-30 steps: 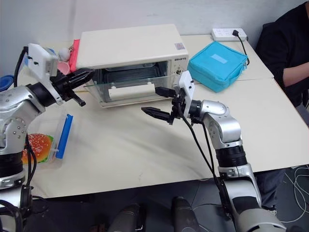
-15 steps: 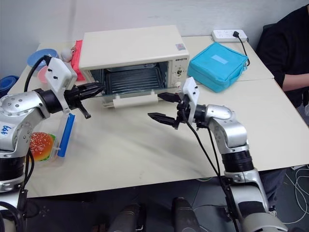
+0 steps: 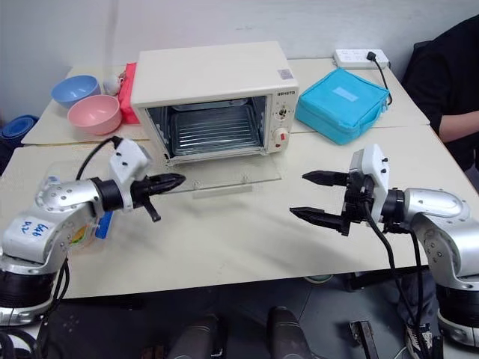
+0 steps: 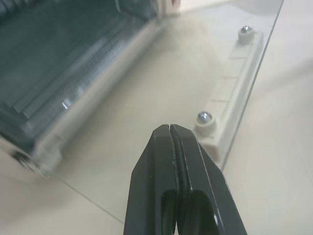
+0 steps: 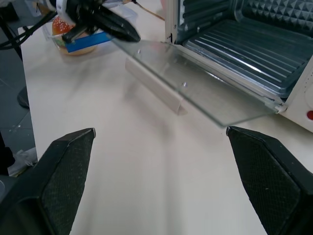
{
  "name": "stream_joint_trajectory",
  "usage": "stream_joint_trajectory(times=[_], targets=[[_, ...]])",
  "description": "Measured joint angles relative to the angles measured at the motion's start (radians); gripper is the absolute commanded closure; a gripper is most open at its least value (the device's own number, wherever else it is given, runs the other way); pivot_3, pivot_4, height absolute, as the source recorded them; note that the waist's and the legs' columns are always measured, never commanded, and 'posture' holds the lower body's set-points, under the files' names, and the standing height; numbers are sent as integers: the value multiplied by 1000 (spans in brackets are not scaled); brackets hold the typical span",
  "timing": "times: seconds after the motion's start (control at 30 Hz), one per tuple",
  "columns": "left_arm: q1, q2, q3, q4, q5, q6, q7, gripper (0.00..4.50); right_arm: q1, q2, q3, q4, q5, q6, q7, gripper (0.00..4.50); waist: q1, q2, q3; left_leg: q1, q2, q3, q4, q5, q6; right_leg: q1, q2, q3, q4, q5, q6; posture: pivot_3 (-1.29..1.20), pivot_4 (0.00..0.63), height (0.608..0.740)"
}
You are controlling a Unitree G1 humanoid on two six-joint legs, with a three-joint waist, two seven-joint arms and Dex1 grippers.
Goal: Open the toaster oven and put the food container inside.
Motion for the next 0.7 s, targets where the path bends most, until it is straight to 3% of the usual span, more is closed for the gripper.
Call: stream_joint_trajectory(times=[0.2, 0.37, 0.47, 0.7], targets=[[4, -59, -50, 3, 14, 136, 75, 4466, 0, 1, 3, -11, 19, 9, -43, 0, 6, 0, 0, 0, -1, -2, 1, 0, 1, 2, -1, -1, 0, 0, 0, 0, 150, 740], [25, -94, -18, -38, -13, 186, 96, 4466, -48, 19, 45, -3, 19, -5, -56, 0, 3, 0, 0, 0, -1, -3, 1, 0, 0, 2, -1, -2, -1, 0, 0, 0, 150, 740], [43, -123, 77, -83, -76, 253, 118, 3910, -88, 19, 65, 18, 18, -13, -47, 0, -1, 0, 0, -1, -1, -4, 1, 0, 0, 2, -1, -2, -1, 0, 0, 0, 150, 740], [209, -176, 554, -376, -388, 504, 172, 1858, -176, 26, 139, 135, 2, -53, 29, 0, -2, 0, 0, -1, 0, -4, 1, 1, -1, 3, -1, -2, 0, 0, 0, 0, 150, 740]])
